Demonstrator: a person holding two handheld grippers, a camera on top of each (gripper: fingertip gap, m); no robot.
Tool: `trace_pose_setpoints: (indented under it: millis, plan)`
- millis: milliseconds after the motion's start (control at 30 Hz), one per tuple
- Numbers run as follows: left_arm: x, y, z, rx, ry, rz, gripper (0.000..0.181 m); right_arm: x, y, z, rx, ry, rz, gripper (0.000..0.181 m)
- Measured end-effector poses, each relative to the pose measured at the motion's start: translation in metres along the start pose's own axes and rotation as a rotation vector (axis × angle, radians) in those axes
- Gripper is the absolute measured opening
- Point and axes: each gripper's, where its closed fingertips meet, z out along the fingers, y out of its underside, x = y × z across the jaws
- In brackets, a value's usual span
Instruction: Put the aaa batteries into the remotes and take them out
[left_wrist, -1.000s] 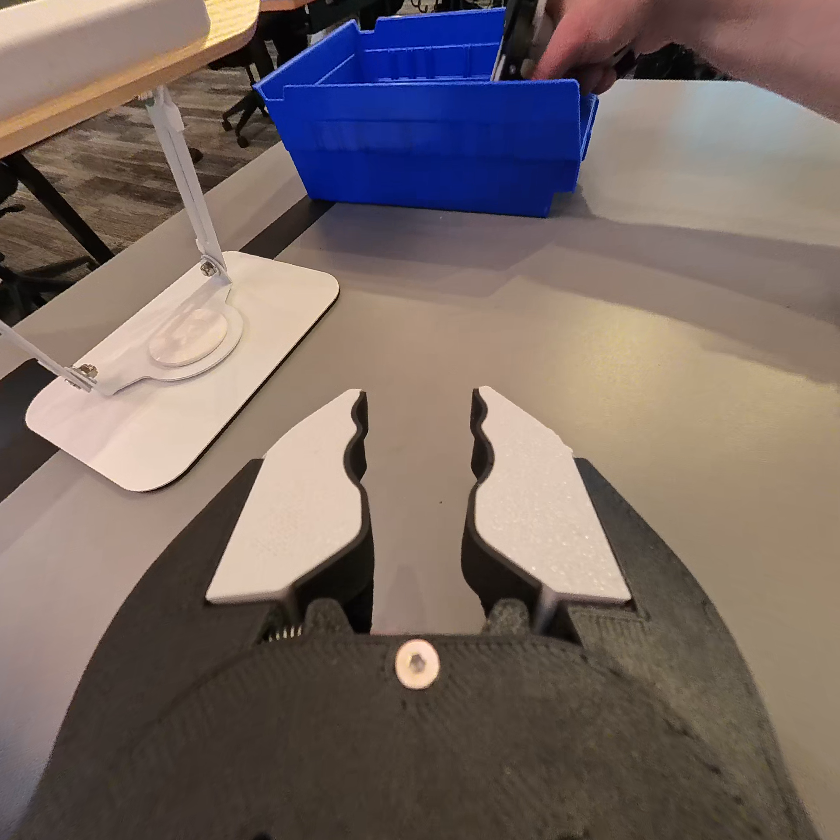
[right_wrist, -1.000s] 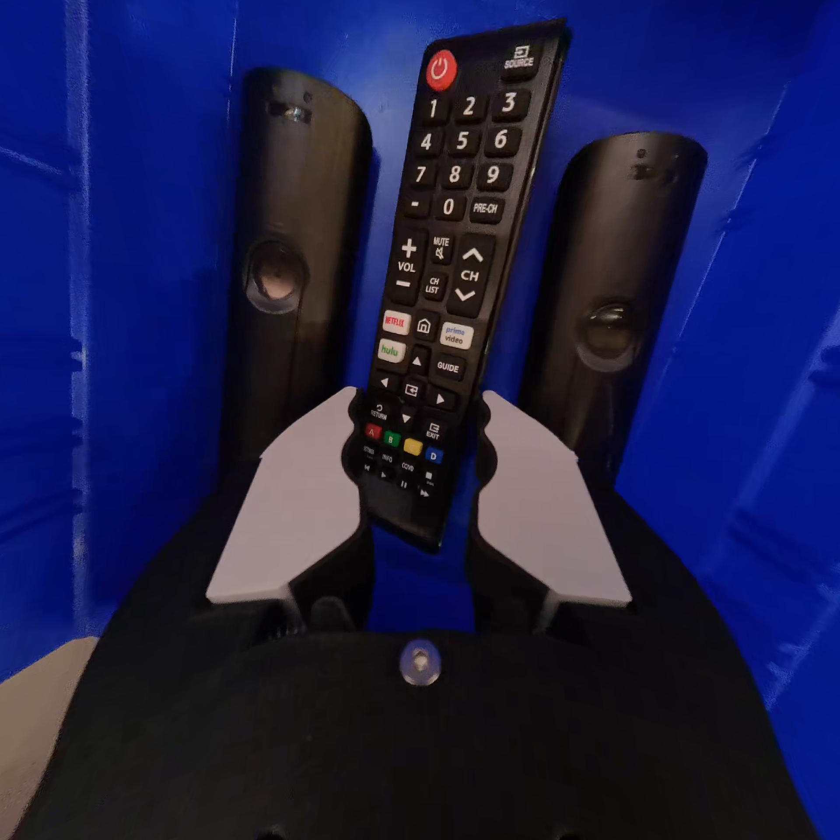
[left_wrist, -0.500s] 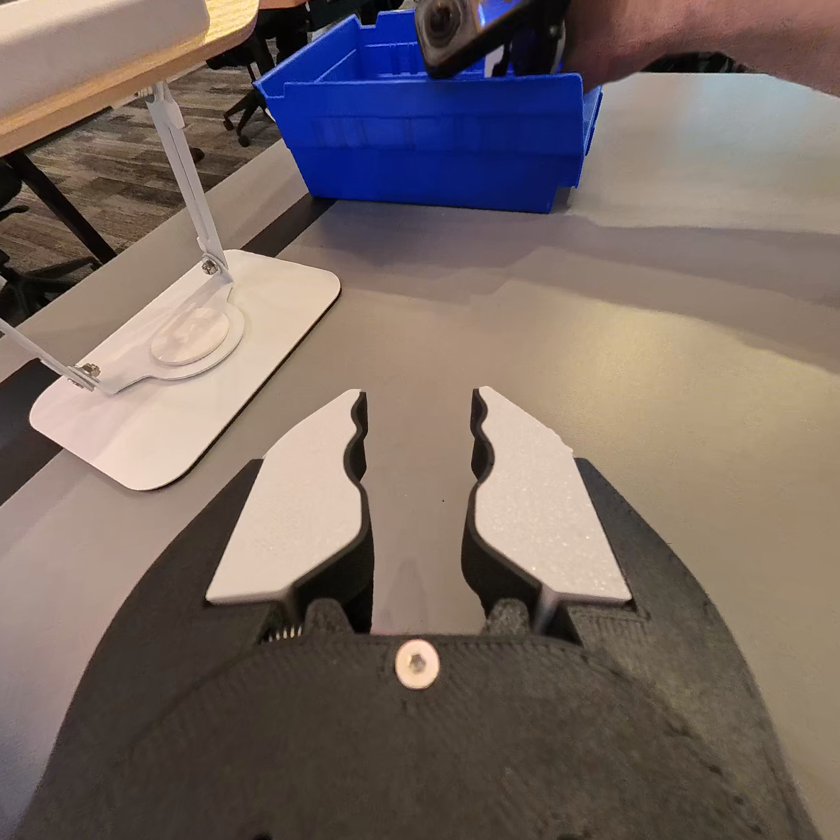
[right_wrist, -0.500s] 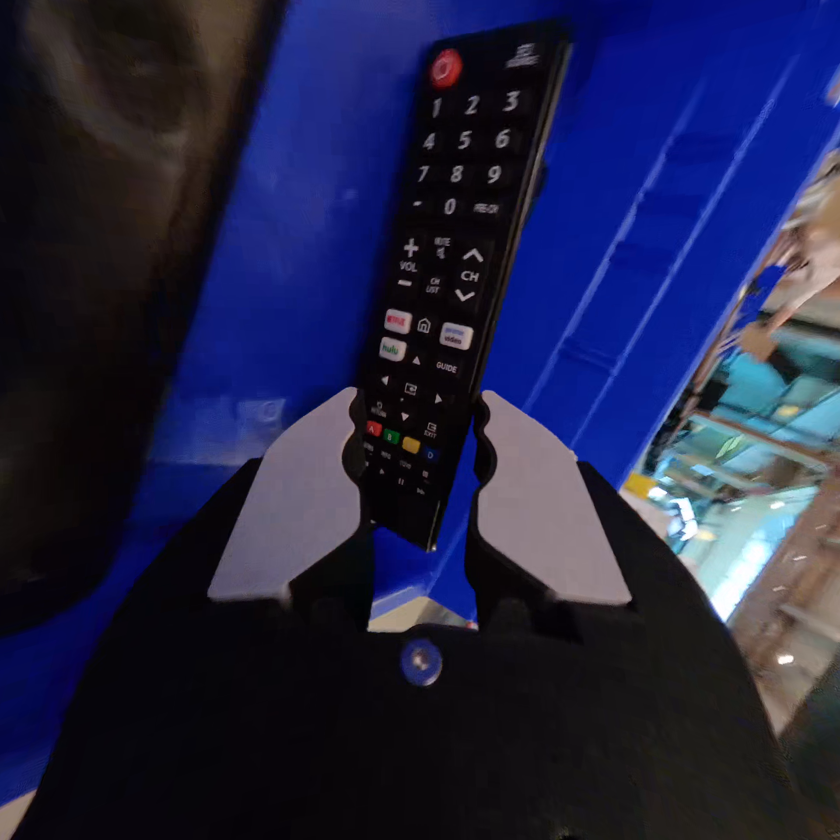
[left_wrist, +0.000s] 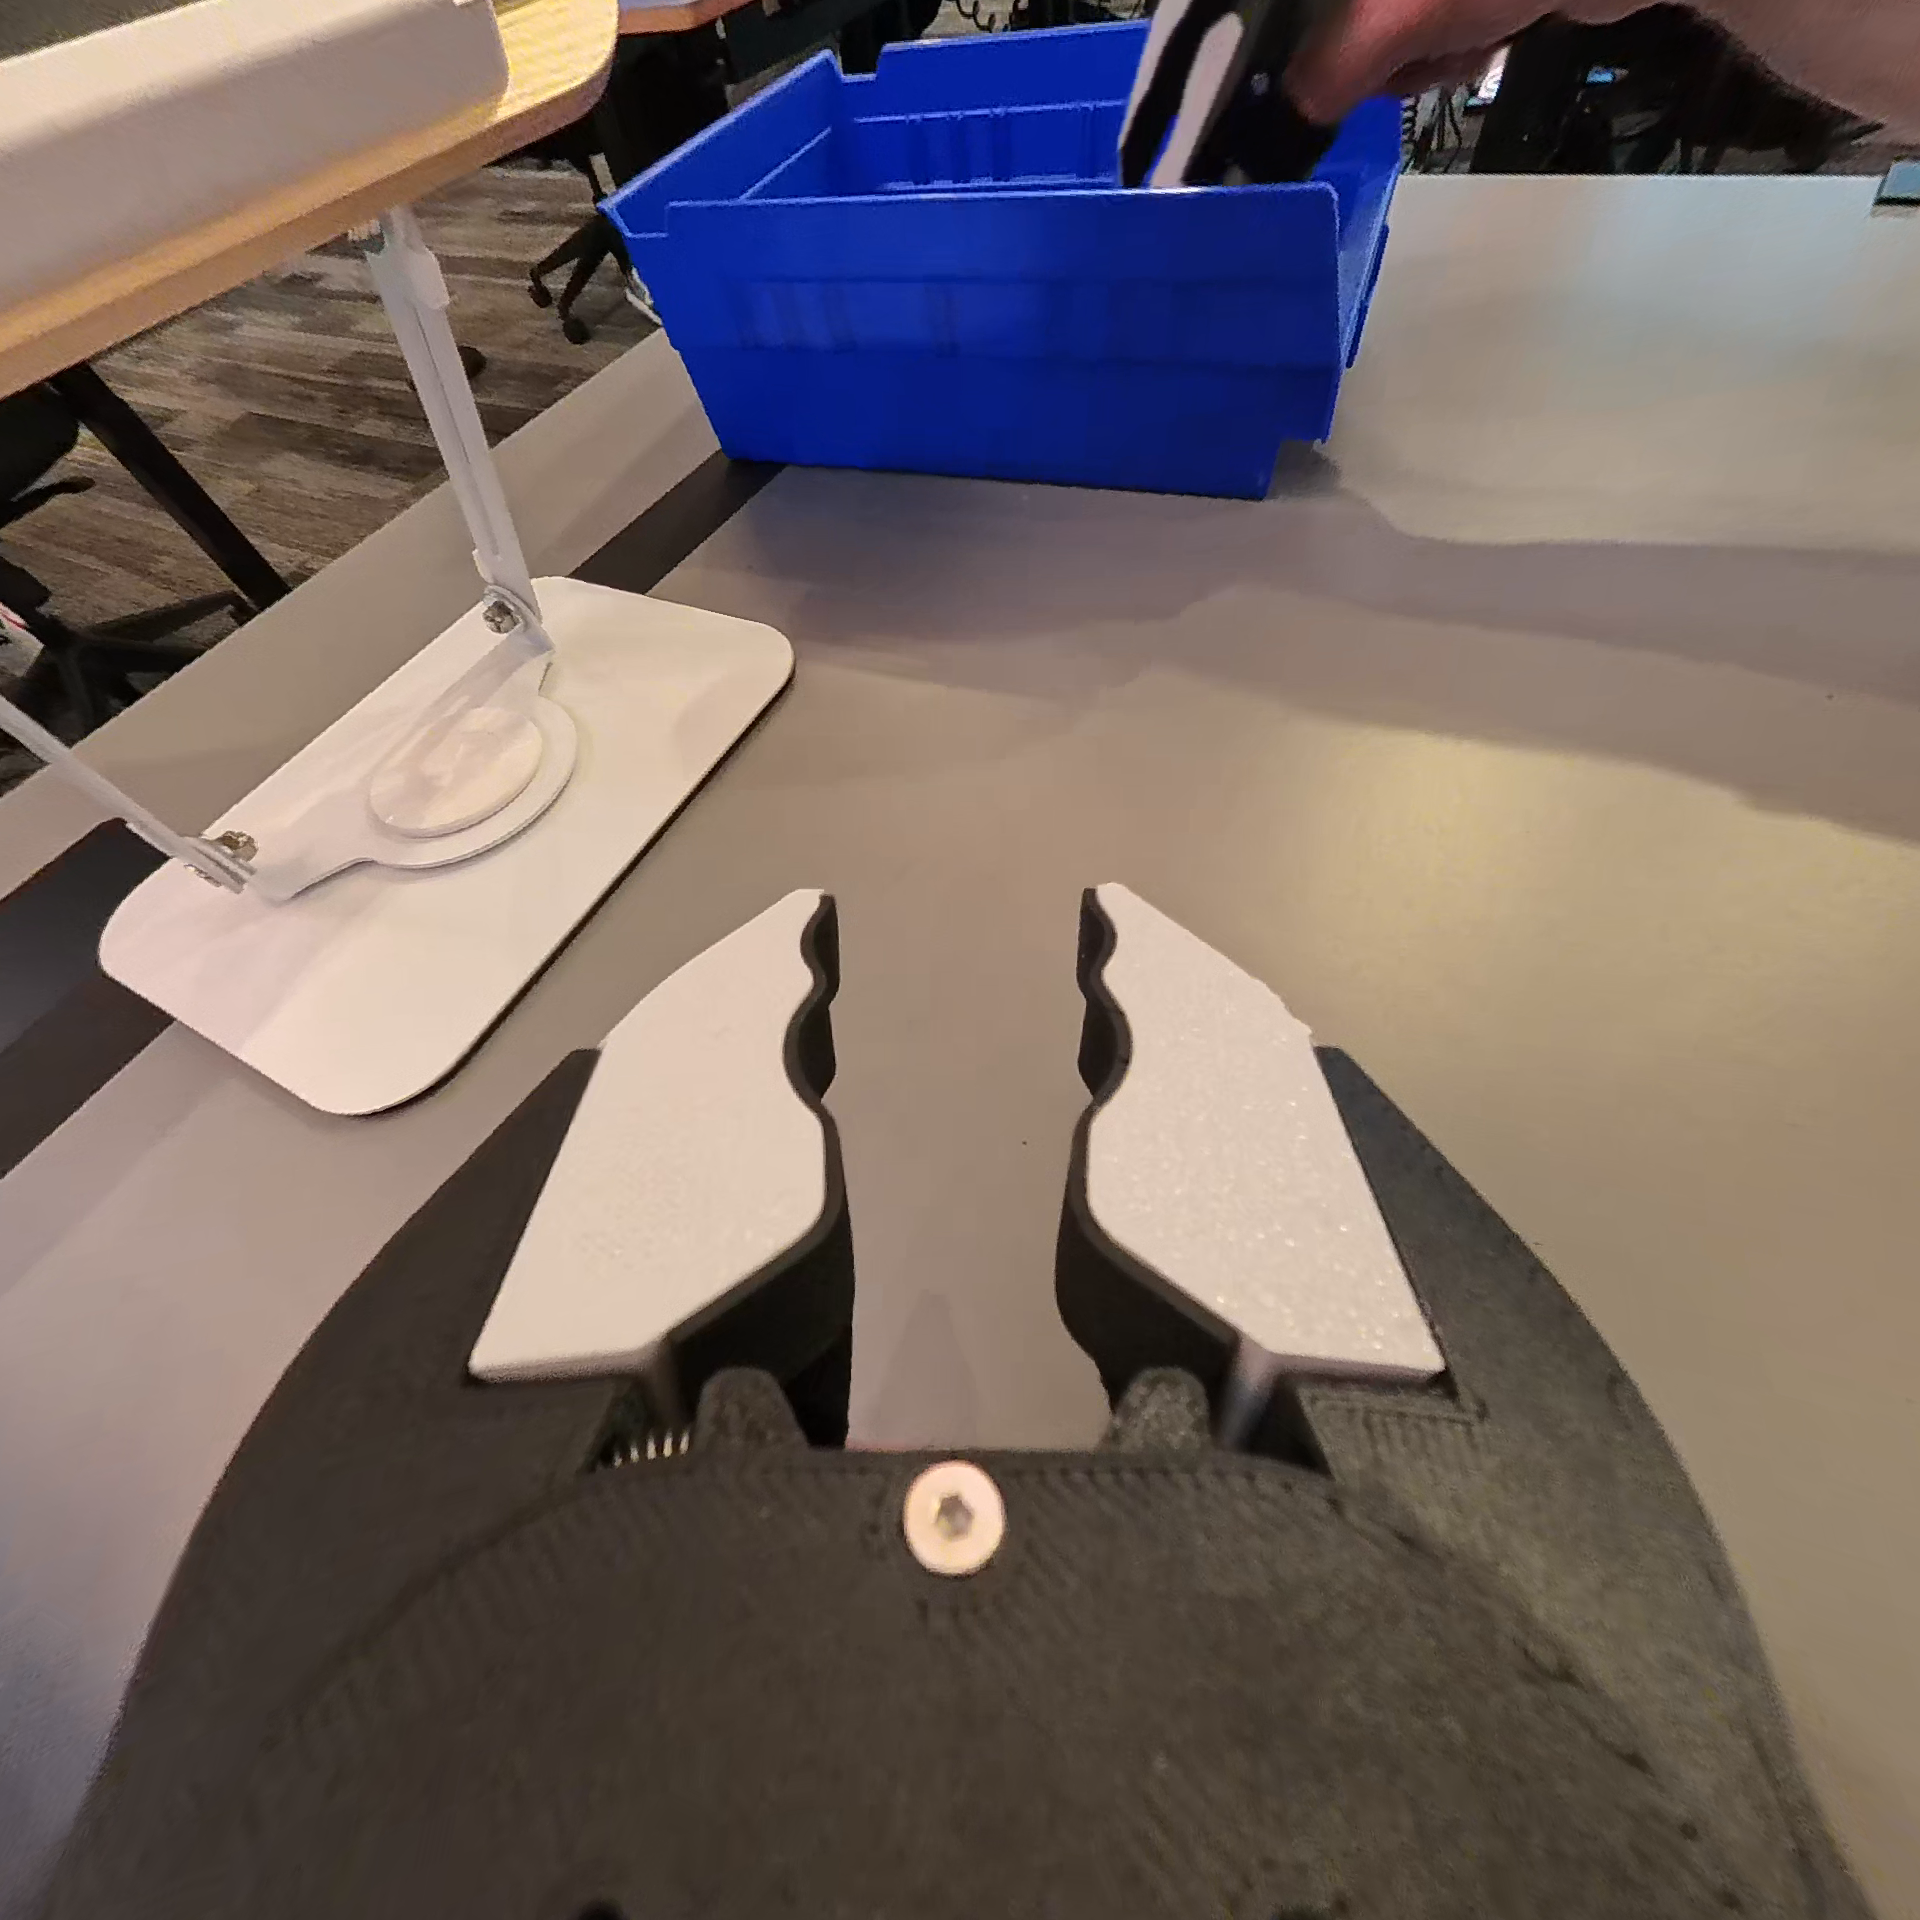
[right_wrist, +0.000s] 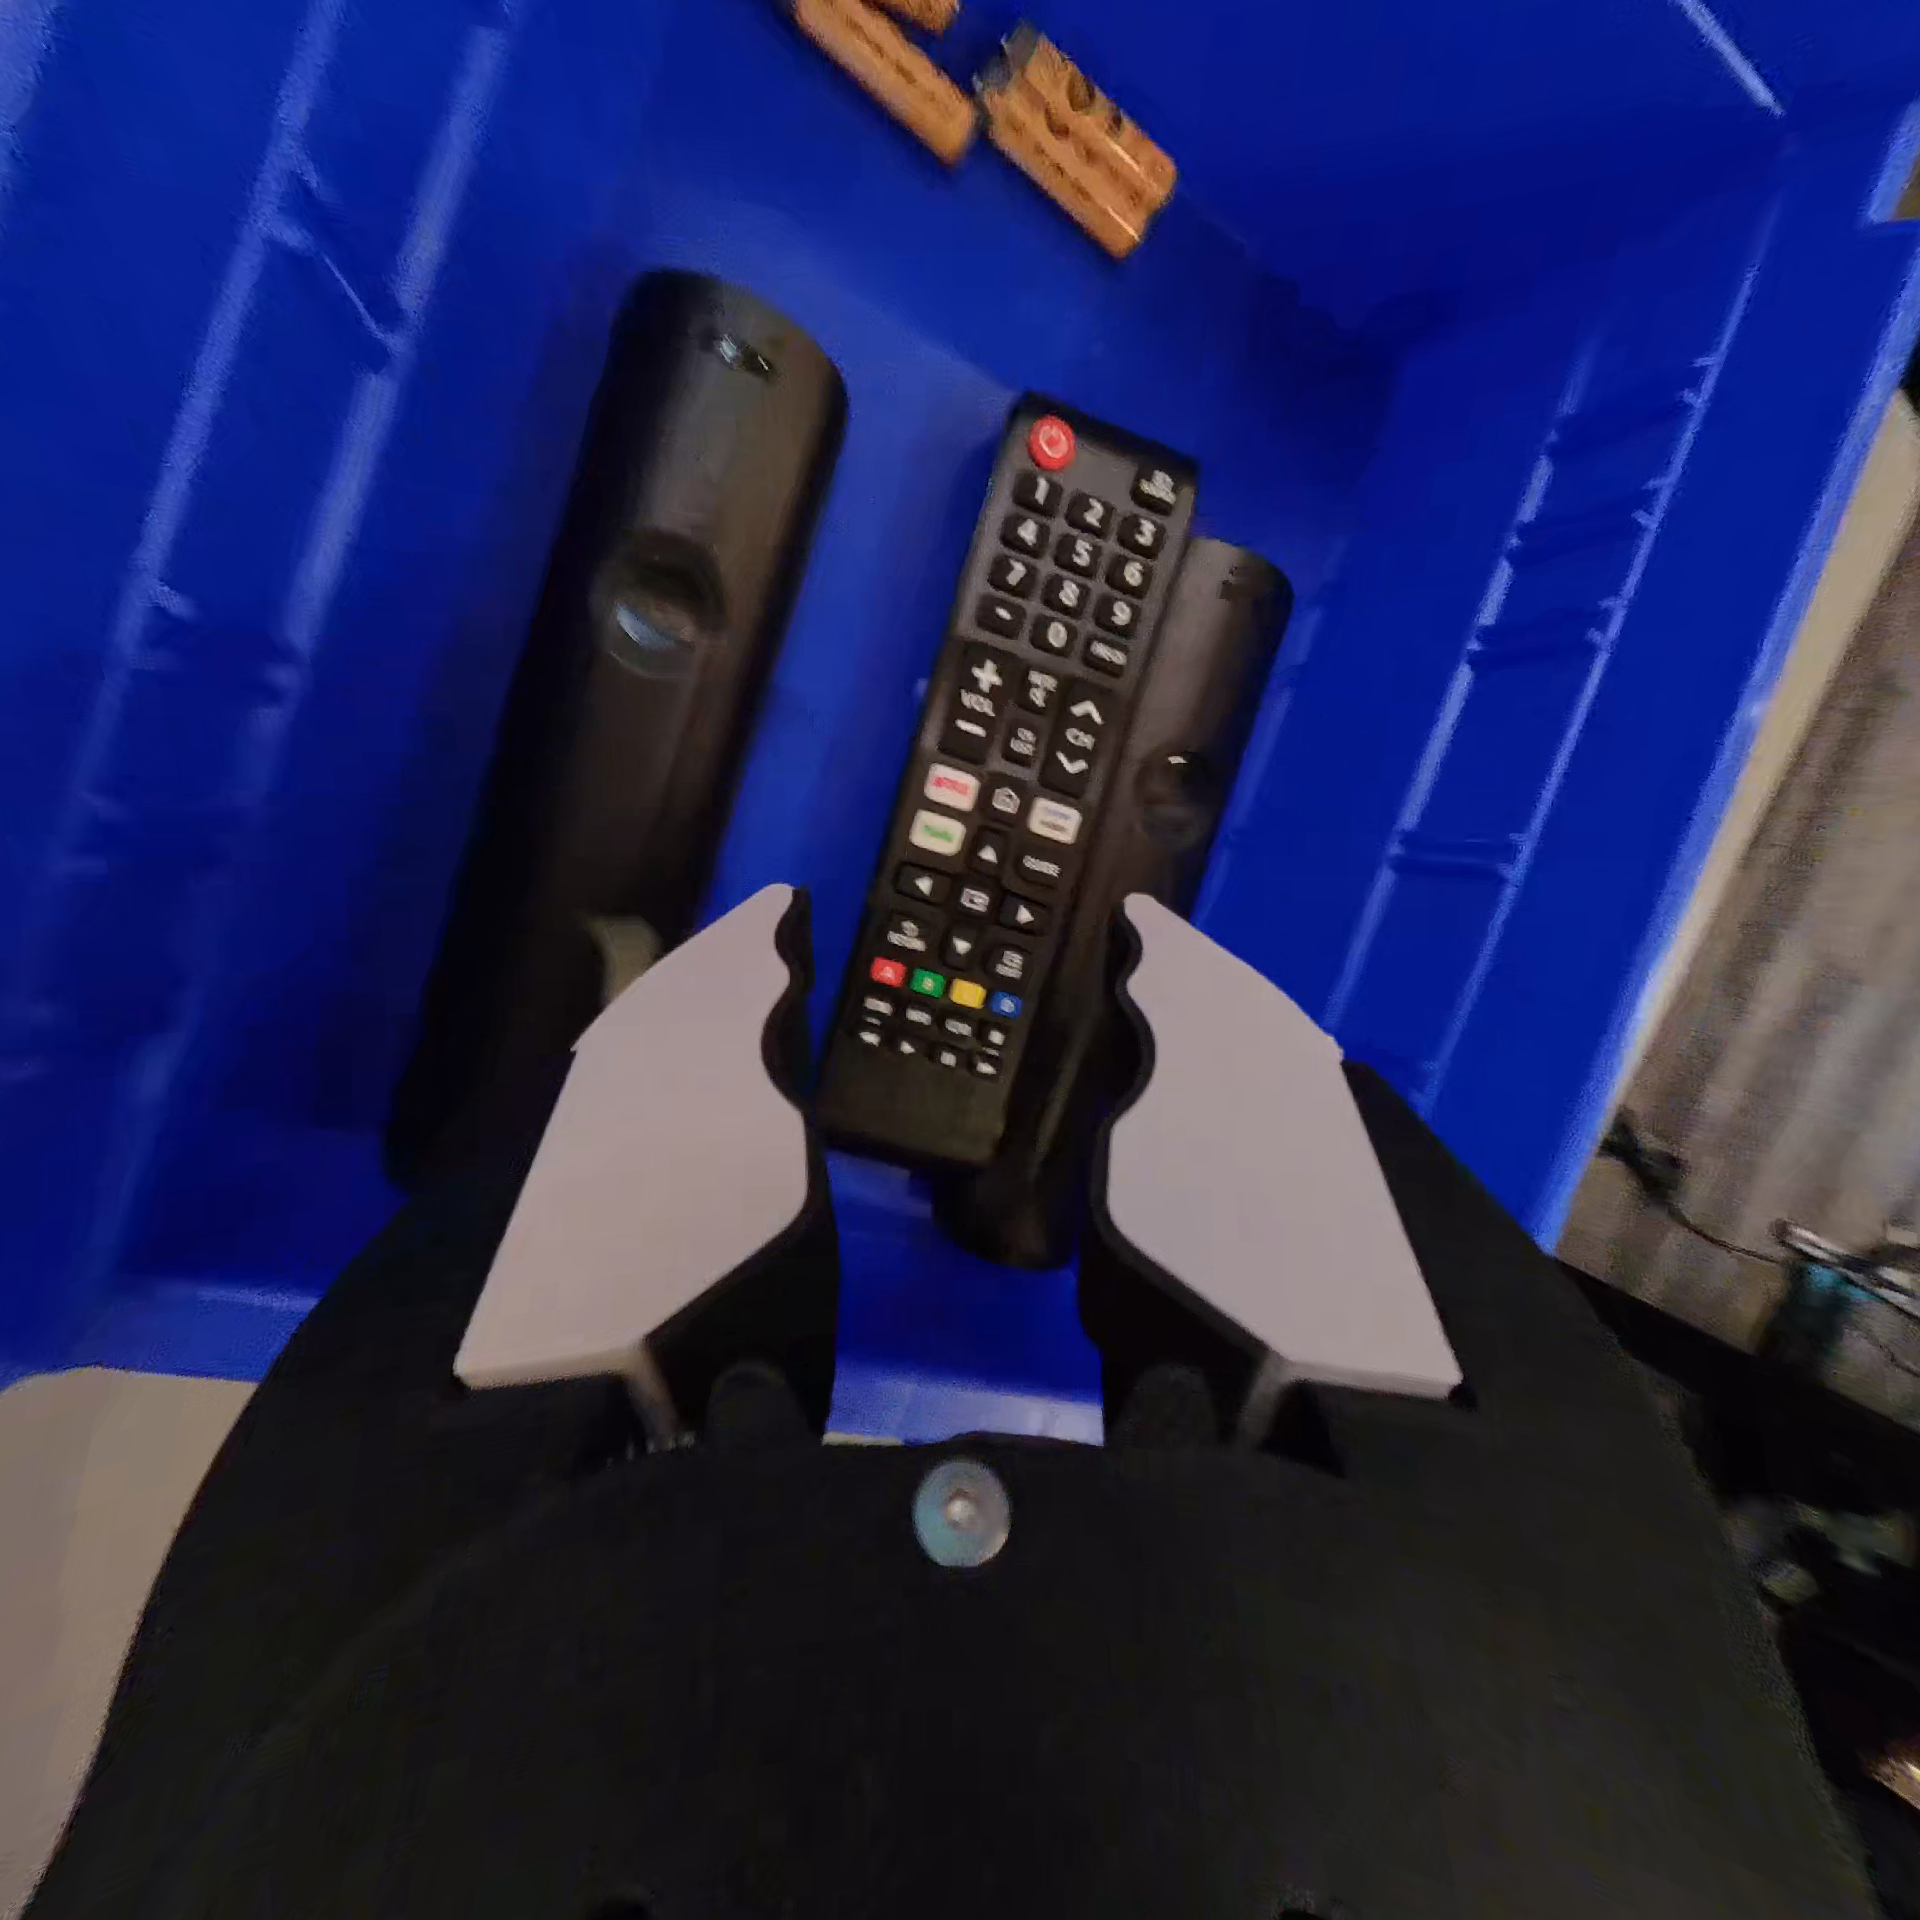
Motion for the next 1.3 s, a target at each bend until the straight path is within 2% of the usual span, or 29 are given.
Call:
trace_pose_setpoints:
  millis: [67,133,267,367,500,567,667,767,800,833,867,900,933,1167,1300]
  plan:
    - [-0.008,-0.004,-0.007,0.007,-0.04,0.007,0.044,0.004,0.003,-0.003,-0.012,0.056,-0.027,0.052]
    - [-0.027,-0.015,-0.028,0.014,-0.124,0.018,0.047,0.0,-0.004,-0.014,0.051,0.064,-0.015,0.05]
    - [-0.1,-0.026,-0.111,-0.031,-0.391,0.01,0.055,-0.015,-0.016,-0.047,0.22,0.113,-0.022,0.04]
    - [-0.166,0.003,-0.173,-0.204,-0.545,-0.099,0.052,-0.029,-0.018,-0.067,0.326,0.106,0.008,0.038]
    - [-0.232,0.077,-0.207,-0.483,-0.625,-0.366,0.061,-0.048,-0.016,-0.081,0.4,0.092,0.011,0.035]
    - [-0.249,0.119,-0.208,-0.628,-0.628,-0.489,0.062,-0.058,-0.019,-0.087,0.447,0.087,0.013,0.035]
    - [-0.255,0.17,-0.204,-0.835,-0.623,-0.583,0.068,-0.075,-0.022,-0.089,0.485,0.054,0.001,0.034]
    - [-0.264,0.207,-0.206,-0.967,-0.649,-0.659,0.074,-0.086,-0.025,-0.093,0.515,0.054,-0.048,0.021]
    - [-0.263,0.215,-0.205,-0.982,-0.64,-0.7,0.075,-0.086,-0.026,-0.096,0.526,0.073,-0.056,0.025]
    - [-0.269,0.213,-0.203,-0.934,-0.657,-0.731,0.069,-0.084,-0.027,-0.099,0.541,0.091,-0.06,0.027]
    - [-0.269,0.215,-0.205,-0.963,-0.659,-0.72,0.063,-0.085,-0.027,-0.101,0.547,0.087,-0.056,0.027]
    - [-0.268,0.214,-0.201,-0.946,-0.634,-0.733,0.05,-0.084,-0.026,-0.1,0.544,0.077,-0.043,0.029]
    - [-0.27,0.214,-0.2,-0.932,-0.638,-0.749,0.048,-0.083,-0.026,-0.099,0.548,0.074,-0.032,0.032]
    - [-0.275,0.209,-0.198,-0.86,-0.667,-0.655,0.047,-0.078,-0.024,-0.101,0.573,0.061,-0.011,0.033]
    - [-0.276,0.191,-0.194,-0.777,-0.683,-0.583,0.047,-0.073,-0.025,-0.11,0.597,0.089,-0.006,0.033]
